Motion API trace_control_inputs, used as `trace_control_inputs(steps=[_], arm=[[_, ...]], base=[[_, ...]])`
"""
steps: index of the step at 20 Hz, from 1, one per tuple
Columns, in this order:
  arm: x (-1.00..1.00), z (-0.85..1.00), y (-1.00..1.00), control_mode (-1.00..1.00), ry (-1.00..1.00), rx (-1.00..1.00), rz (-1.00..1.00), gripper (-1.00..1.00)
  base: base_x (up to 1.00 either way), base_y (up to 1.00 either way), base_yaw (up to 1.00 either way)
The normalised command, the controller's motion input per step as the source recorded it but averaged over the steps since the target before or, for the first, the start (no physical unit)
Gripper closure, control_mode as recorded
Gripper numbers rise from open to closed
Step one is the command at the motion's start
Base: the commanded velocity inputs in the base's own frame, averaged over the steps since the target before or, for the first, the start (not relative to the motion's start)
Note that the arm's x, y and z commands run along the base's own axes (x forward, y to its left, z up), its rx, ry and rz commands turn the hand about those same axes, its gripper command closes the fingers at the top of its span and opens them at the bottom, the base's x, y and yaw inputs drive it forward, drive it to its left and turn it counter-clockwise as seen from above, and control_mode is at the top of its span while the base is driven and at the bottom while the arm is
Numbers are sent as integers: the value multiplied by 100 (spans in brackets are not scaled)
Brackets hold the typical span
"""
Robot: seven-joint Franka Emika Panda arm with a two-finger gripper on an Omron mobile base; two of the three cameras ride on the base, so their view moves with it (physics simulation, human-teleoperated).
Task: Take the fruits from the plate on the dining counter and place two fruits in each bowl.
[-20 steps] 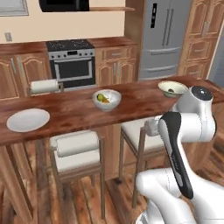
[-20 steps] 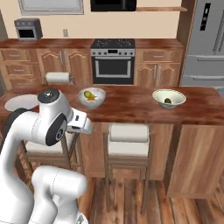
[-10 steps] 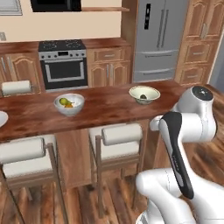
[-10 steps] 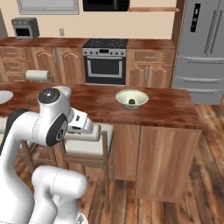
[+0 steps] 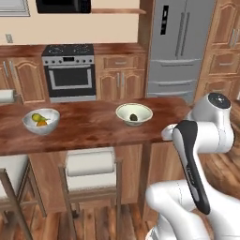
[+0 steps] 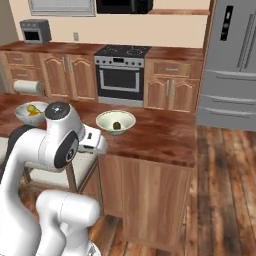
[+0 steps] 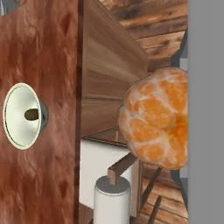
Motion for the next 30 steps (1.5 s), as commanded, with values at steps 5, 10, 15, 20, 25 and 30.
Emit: trace_control_inputs(steps=[5,10,15,20,25,30], arm=[[0,0,0,100,0,0,0,100],[0,0,0,100,0,0,0,100],[0,0,0,100,0,0,0,100],[1,0,0,-100,0,0,0,100],[63,0,9,-100,13,0,-4,100],[89,2,57,-100,9,0,-10,100]], base=[[66,-27,6],[52,-4,0],[29,-5,0],[0,0,0],[0,0,0],[0,0,0]])
